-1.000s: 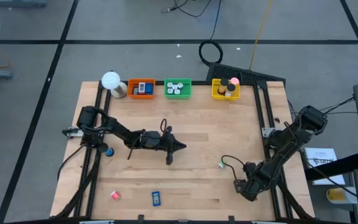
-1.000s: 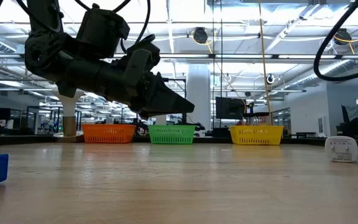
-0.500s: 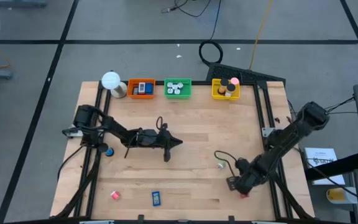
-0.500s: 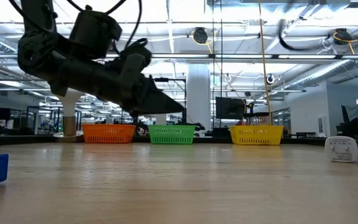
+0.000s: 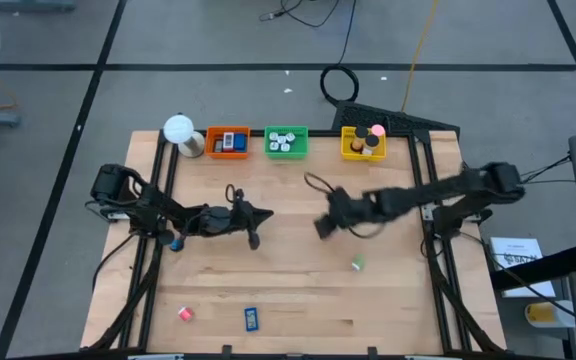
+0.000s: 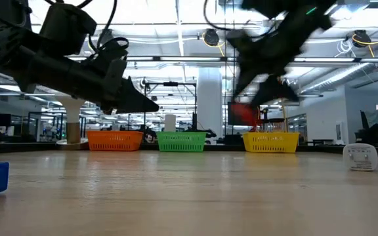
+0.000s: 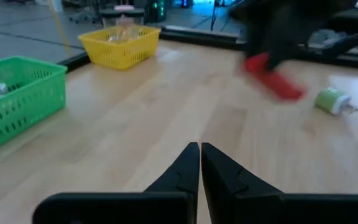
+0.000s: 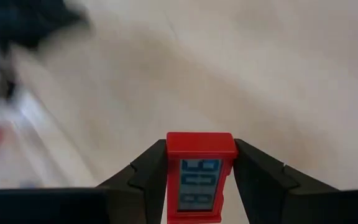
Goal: Pick & Place Office items
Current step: Put the red digital clock into the orange basket
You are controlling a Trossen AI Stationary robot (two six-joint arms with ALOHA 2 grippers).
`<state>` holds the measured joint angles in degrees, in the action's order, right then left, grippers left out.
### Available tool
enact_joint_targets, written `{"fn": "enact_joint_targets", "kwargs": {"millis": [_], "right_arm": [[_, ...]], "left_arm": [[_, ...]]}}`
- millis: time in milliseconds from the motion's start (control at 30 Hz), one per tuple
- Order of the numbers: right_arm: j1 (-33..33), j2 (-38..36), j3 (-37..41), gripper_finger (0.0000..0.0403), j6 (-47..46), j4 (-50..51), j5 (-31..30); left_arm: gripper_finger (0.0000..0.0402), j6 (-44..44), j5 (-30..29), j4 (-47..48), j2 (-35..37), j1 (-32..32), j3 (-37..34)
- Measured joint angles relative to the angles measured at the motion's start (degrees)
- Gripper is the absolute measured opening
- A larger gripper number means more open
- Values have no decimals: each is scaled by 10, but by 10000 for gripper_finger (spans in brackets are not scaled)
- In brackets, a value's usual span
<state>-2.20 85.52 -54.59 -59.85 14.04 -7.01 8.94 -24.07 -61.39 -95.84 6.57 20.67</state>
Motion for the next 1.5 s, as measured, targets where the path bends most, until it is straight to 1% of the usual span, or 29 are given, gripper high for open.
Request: {"fn": "enact_joint_targets", "kwargs": {"millis": [67,167,267,333,433,533,600,700,833,933,1033,1133,1200,1300,1333,1400,1467,1500], "right_arm": [[47,38,-4,147,49,-84,21],[102,118,-42,146,92,-161,39],[124,195,-103,148,116,-151,44],[128,242,-143,149,125,-156,65],[127,286,-183,149,126,-167,73],[127,304,-202,151,125,-168,73],[127,308,-203,162,125,-180,71],[127,309,-201,188,129,-188,55],[126,305,-201,224,151,-196,53],[127,297,-201,242,189,-200,53],[130,258,-194,241,265,-154,59],[130,205,-171,211,360,-136,53],[130,161,-128,178,410,-125,55],[130,109,-53,117,458,-162,56],[133,88,-26,97,469,-166,56],[141,53,20,57,485,-211,56],[148,18,68,20,497,-233,56],[152,4,89,10,505,-249,56]], "left_arm": [[17,0,-7,-4,4,0,-9],[17,2,-19,-1,6,0,-10],[17,0,-20,0,6,0,-10],[17,-3,-20,1,6,0,-10],[17,-2,-21,6,6,0,-10],[17,-2,-21,7,6,2,-10],[17,-2,-21,7,6,3,-10],[17,-2,-21,7,6,4,-10],[17,0,-21,7,6,4,-10],[17,1,-16,7,6,4,-10],[17,3,-15,8,6,6,-10],[17,6,-14,9,6,9,-10],[17,11,-11,10,6,11,-10],[17,23,11,12,6,12,-8],[17,22,21,11,6,8,-4],[17,22,54,14,15,-5,4],[17,19,101,17,21,-21,16],[17,14,127,22,28,-29,17]]}}
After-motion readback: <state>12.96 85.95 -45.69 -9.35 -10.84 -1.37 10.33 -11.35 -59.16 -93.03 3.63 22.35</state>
